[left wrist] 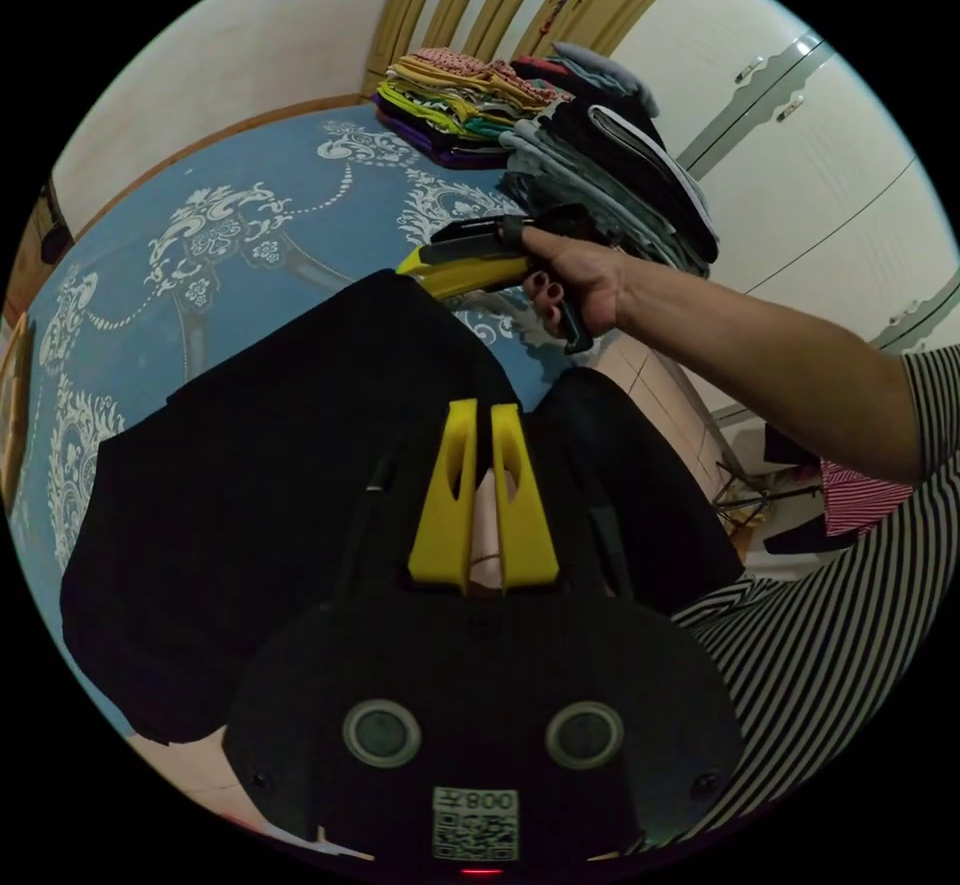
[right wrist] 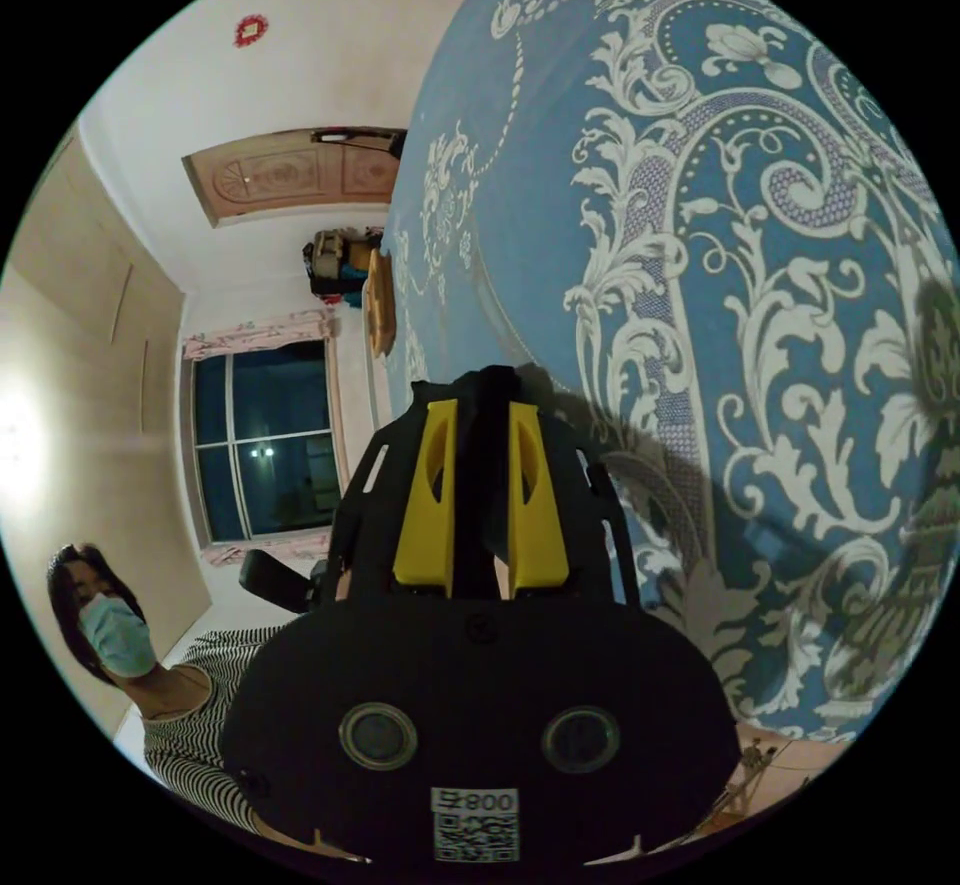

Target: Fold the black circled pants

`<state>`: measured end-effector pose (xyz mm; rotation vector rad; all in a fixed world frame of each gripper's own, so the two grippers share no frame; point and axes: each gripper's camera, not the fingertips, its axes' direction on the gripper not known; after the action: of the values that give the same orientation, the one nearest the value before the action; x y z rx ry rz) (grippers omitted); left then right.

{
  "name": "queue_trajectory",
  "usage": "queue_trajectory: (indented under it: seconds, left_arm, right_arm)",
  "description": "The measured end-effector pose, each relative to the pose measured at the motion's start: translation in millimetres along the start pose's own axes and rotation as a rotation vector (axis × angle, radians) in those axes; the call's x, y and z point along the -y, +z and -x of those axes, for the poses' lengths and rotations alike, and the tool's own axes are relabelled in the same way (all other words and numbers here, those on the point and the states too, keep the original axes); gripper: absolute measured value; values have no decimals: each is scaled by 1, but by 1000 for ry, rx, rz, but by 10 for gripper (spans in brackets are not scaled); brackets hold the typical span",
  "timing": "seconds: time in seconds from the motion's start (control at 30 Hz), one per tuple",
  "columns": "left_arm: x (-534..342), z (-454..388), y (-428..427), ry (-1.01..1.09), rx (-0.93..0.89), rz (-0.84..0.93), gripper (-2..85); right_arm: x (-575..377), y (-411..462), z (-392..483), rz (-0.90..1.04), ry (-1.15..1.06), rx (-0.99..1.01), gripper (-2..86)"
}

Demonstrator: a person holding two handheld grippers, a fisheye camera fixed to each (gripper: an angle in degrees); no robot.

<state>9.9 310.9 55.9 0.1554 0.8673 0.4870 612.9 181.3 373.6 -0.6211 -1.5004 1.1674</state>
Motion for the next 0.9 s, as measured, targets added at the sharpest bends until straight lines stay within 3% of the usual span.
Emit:
queue_trajectory:
  seconds: [0.2,0.53,0.67,0.9]
  left_arm:
    - [-16,7,-30,0,13,4,22]
    - [-29,16,-92,79,-81,-68,23]
    - [-60,32,-116,69,-125,-68,23]
    - [-145,100,-219,-36,-151,-224,23]
  right_arm:
    - [11,59,4,70,38,33,52]
    - [10,98,46,-43,-49,-21,22]
    - [0,130,47,-42,-5,-84,22]
    - [-12,222,100,-78,-107,14,21]
